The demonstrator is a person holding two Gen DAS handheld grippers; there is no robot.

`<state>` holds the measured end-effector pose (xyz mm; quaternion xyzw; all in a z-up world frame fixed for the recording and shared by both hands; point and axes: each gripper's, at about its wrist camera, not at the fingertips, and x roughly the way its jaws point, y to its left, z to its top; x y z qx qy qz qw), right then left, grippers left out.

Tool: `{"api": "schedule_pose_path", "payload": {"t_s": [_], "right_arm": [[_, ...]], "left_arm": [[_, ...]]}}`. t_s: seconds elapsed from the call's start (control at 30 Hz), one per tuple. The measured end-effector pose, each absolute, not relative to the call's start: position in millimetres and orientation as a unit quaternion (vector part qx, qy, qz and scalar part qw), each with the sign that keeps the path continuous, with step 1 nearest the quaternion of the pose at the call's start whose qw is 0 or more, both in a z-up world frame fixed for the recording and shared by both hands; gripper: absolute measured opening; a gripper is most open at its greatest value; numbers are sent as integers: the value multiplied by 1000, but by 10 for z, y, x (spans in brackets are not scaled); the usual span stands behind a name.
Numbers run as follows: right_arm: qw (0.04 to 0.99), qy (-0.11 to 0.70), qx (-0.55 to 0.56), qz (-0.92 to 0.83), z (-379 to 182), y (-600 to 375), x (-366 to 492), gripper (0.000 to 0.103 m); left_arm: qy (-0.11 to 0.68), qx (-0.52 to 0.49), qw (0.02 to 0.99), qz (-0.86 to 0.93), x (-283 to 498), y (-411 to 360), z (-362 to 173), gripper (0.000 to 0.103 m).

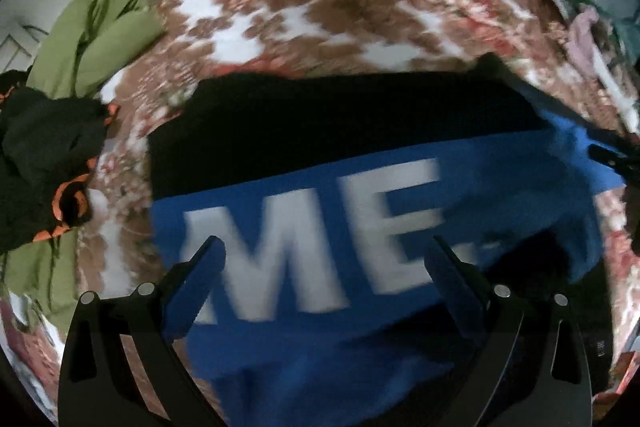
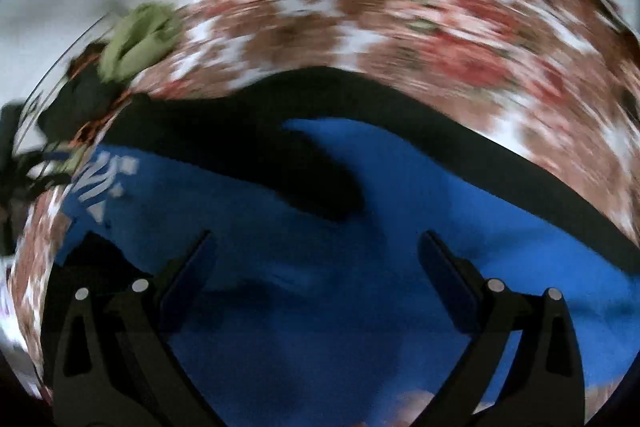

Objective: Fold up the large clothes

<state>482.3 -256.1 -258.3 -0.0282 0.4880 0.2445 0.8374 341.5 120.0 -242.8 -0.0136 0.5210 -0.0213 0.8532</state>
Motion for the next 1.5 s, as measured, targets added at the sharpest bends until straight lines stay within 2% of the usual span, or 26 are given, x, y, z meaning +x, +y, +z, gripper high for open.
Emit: {"api": "schedule_pose_path", "payload": {"t_s": [0.1, 0.23, 0.4, 0.5, 0.63, 0.73, 0.83, 0.9, 1.0, 1.07, 1.1, 1.2, 1.27, 1.43, 1.5], "right_arm": [[848, 507, 36, 149, -2582, -3404, 4833, 98], [851, 517, 88, 25, -2564, -4530, 4785, 98], [852, 497, 145, -80, -2420, -5730, 4709, 98], [839, 504, 164, -120, -2459, -6356, 4755, 98], [826, 504, 209, -143, -2577, -6908, 4809, 98], [808, 501, 274, -147, -2714, -7190, 4849, 98], [790, 491, 344, -132, -2850, -7344, 4871, 98], [791, 479, 358, -131, -2878, -7380, 4860, 98], [777, 492, 372, -130, -3026, -7421, 4906, 98], [766, 492, 394, -129, -3119, -7492, 4907, 92], [766, 490, 396, -128, -3129, -7521, 4901, 83], [778, 488, 382, -98, -3111, -7526, 4940, 48], [780, 494, 373, -91, -3116, -7527, 4948, 43], [792, 480, 371, -64, -3004, -7482, 4927, 19], [799, 474, 366, -58, -2945, -7463, 4923, 17]], "left_arm": [[505, -28, 862, -39, 3369, 725, -2350, 98], [504, -104, 856, -56, 3387, 92, -2443, 98], [464, -52, 884, -43, 3599, -620, -2387, 98], [489, -55, 870, -20, 3890, -802, -2456, 98], [506, -122, 854, -3, 4106, -811, -2589, 98], [518, -84, 851, 33, 4175, -845, -2786, 98], [546, -111, 830, 42, 4214, -768, -3069, 98], [556, -114, 822, 47, 4223, -794, -3209, 98], [560, -61, 825, 54, 4246, -920, -3303, 98], [561, -57, 824, 61, 4262, -938, -3349, 98], [561, -55, 823, 63, 4270, -936, -3359, 98], [561, -56, 823, 65, 4287, -928, -3381, 98], [559, -55, 825, 65, 4289, -924, -3385, 98], [550, -52, 831, 63, 4256, -938, -3393, 98], [545, -54, 834, 62, 4248, -934, -3392, 98]]}}
